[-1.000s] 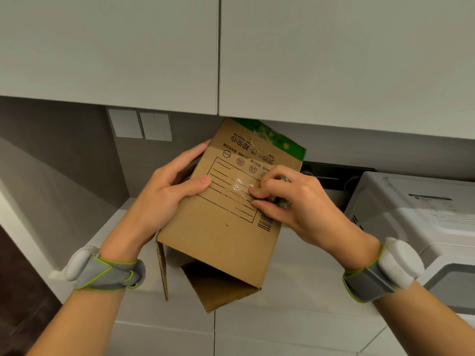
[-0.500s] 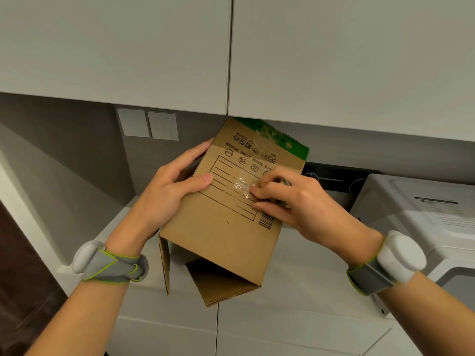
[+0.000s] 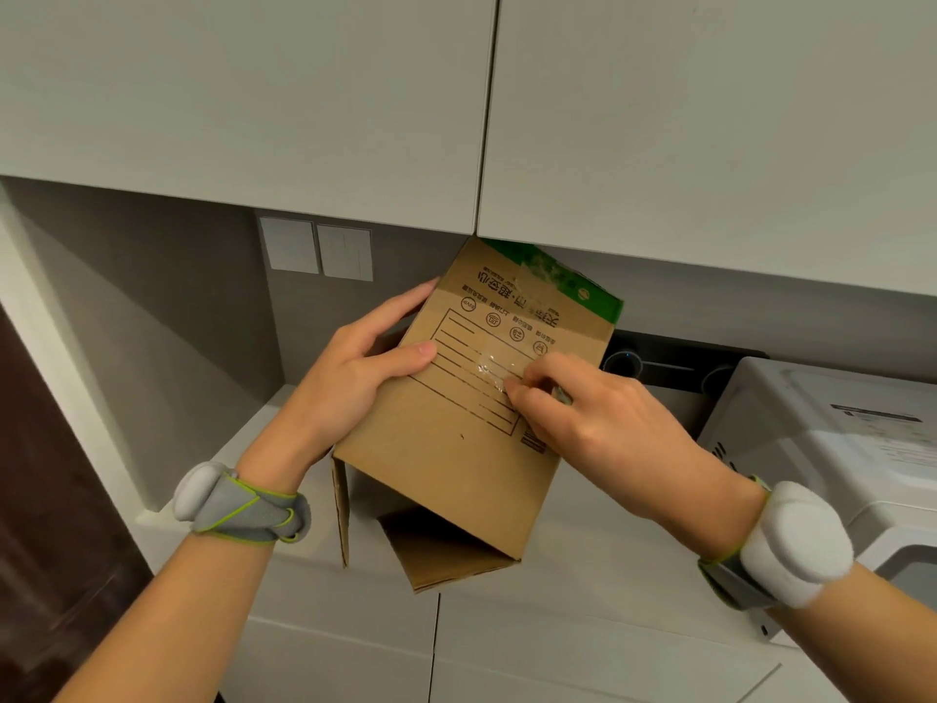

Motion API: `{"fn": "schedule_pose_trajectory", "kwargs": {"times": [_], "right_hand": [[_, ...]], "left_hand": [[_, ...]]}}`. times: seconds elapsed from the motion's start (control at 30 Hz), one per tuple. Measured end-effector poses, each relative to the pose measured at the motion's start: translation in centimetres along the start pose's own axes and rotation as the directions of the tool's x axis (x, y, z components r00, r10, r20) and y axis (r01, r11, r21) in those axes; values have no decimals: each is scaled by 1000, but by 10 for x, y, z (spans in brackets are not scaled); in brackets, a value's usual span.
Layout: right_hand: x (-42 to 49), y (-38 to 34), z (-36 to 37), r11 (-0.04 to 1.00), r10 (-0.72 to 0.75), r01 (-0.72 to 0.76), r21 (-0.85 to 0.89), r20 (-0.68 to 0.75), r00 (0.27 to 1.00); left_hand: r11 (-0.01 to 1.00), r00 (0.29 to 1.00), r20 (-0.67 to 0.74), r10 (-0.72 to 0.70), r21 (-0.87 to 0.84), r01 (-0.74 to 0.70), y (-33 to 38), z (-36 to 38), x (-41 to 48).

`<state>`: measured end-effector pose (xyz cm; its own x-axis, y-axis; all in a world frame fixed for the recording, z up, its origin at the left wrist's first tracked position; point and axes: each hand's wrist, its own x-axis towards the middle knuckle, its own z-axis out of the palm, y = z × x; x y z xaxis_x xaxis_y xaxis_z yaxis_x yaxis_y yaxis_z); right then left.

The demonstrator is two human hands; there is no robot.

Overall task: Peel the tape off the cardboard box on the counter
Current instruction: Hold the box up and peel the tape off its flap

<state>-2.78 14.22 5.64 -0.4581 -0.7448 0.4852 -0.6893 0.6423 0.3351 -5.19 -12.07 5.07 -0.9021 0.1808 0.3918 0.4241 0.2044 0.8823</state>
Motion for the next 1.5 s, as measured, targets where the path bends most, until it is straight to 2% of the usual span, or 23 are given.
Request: {"fn": "schedule_pose_trajectory", "kwargs": {"times": [0.1, 0.3, 0.47, 0.6, 0.8, 0.87, 0.93, 1.0, 1.13, 1.2, 1.4, 1.5], "right_hand": [[1, -2, -1, 992, -89, 87, -96, -12, 996], [5, -5, -3, 970, -158, 158, -184, 11, 987], [8, -10, -2, 948, -170, 167, -270, 9, 985], [9, -7, -4, 945, -182, 183, -271, 30, 983], [11, 2, -3, 981, -97, 108, -159, 74, 993], [12, 6, 0, 996, -44, 50, -75, 73, 996], [14, 7, 2, 999, 23, -24, 47, 12, 1000], [15, 9, 3, 980, 100, -95, 174, -15, 995], [12, 21, -2, 890, 149, -139, 434, 11, 989], [11, 26, -4, 848, 188, -169, 503, 13, 982], [11, 21, 2, 884, 187, -170, 435, 4, 982], [14, 17, 3, 930, 126, -101, 355, -47, 991]], "left_hand": [[1000, 1000, 4, 3, 8, -3, 0, 1, 1], [1000, 1000, -1, 14, 26, -14, -1, 1, 1], [1000, 1000, -6, 9, 14, -9, 1, 2, 0], [1000, 1000, 0, 6, 20, -6, 1, 3, 1], [1000, 1000, 3, 14, 27, -14, 0, 1, 2], [999, 1000, 2, 17, 29, -17, -1, 0, 1], [1000, 1000, -3, 11, 19, -11, -1, -1, 0], [1000, 1000, 1, 9, 13, -9, -1, -1, 0], [1000, 1000, 6, 2, 16, -2, -1, -3, -1], [1000, 1000, 7, 2, 21, -3, -2, -4, -1], [1000, 1000, 9, 9, 24, -10, -2, -3, -1], [1000, 1000, 7, 8, 22, -8, -3, -4, -1]]}}
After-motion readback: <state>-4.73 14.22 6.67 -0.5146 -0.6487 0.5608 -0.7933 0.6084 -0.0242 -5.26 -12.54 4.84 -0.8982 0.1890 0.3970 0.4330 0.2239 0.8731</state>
